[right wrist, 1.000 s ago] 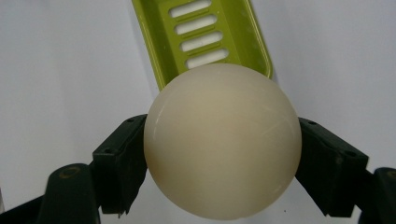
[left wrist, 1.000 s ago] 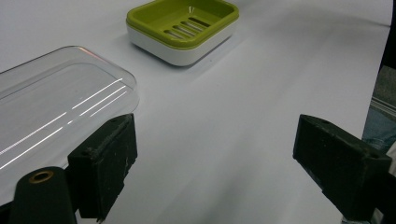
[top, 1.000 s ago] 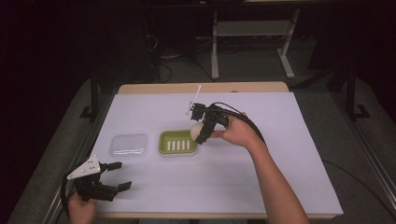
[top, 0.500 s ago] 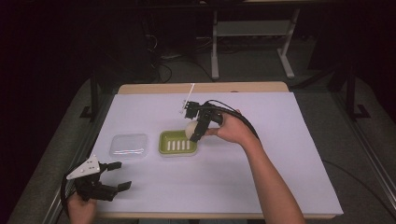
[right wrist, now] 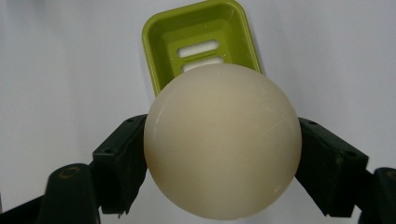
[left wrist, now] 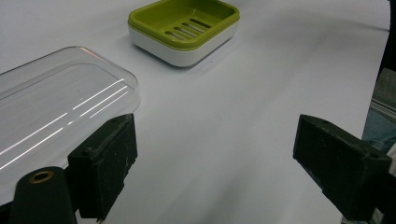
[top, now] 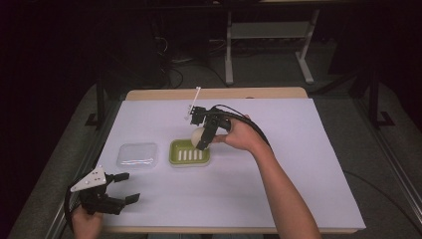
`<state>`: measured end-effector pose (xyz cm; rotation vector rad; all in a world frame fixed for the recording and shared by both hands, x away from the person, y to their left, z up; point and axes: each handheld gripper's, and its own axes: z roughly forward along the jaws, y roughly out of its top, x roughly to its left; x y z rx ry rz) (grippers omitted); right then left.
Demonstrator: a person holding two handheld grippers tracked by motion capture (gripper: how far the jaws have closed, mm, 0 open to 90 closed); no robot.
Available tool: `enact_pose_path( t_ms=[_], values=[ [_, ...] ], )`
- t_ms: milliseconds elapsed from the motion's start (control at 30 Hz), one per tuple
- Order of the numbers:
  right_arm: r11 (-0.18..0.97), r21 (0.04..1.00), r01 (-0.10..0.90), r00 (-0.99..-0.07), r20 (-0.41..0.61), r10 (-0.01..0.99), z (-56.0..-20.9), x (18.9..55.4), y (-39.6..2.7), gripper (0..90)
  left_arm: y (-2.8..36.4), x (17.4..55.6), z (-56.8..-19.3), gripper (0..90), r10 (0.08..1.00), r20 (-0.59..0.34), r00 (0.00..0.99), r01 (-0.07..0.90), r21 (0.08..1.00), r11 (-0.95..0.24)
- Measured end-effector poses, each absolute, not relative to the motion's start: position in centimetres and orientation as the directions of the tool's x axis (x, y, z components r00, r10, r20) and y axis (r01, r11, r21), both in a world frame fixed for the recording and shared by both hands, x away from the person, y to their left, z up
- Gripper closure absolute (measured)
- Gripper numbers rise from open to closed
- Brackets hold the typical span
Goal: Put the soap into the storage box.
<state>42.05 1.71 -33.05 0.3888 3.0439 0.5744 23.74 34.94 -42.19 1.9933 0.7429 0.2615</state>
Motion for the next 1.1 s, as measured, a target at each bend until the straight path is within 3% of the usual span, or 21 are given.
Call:
enact_pose_path(
  t_ms=[1100],
  values=[
    [0.912, 0.358, 0.201, -0.979, 0.033, 0.203, -34.6, 42.8, 5.0, 22.8, 35.1, 23.7, -42.1, 12.9, 0.597, -0.111, 0.795, 0.390, 0.846, -0.363]
  ],
)
